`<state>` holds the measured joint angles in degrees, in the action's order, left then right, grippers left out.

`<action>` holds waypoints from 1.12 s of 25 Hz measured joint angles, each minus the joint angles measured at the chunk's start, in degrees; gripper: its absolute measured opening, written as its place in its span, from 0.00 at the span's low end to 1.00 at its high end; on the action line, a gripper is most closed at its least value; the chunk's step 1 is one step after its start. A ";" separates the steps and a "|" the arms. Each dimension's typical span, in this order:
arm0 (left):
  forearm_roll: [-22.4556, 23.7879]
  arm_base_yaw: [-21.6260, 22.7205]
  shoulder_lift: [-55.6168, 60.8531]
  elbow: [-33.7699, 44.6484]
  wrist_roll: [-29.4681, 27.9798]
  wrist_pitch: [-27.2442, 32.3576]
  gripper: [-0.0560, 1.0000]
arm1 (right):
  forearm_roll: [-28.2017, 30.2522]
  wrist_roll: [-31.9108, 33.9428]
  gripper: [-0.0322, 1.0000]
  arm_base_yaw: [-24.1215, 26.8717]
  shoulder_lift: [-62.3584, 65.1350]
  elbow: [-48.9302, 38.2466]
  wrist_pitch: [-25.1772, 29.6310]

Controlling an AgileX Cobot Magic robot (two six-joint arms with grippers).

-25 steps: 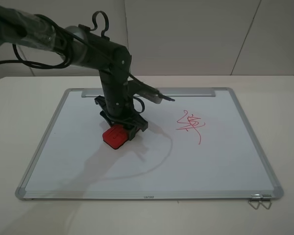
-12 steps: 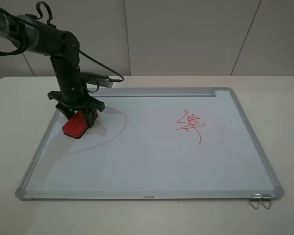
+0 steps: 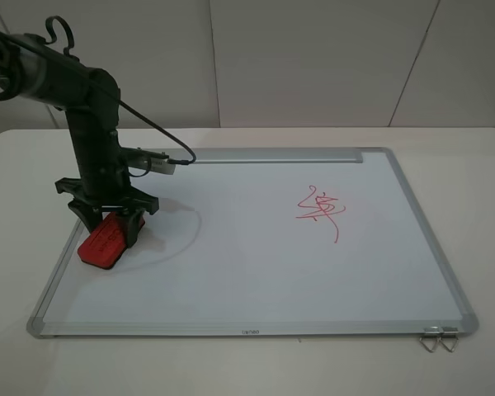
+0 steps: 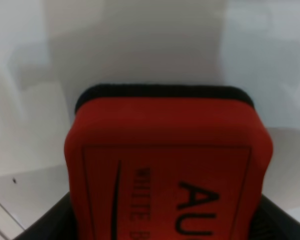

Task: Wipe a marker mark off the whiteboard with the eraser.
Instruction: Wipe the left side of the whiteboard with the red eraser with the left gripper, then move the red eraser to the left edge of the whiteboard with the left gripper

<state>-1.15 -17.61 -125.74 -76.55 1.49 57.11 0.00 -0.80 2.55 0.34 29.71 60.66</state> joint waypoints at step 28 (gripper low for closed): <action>5.07 -9.46 21.80 9.71 -30.59 -6.09 0.60 | 0.00 0.00 0.70 0.00 0.00 0.00 0.00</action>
<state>3.93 -27.07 -103.94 -66.85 -29.10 51.02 0.00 -0.80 2.55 0.34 29.71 60.66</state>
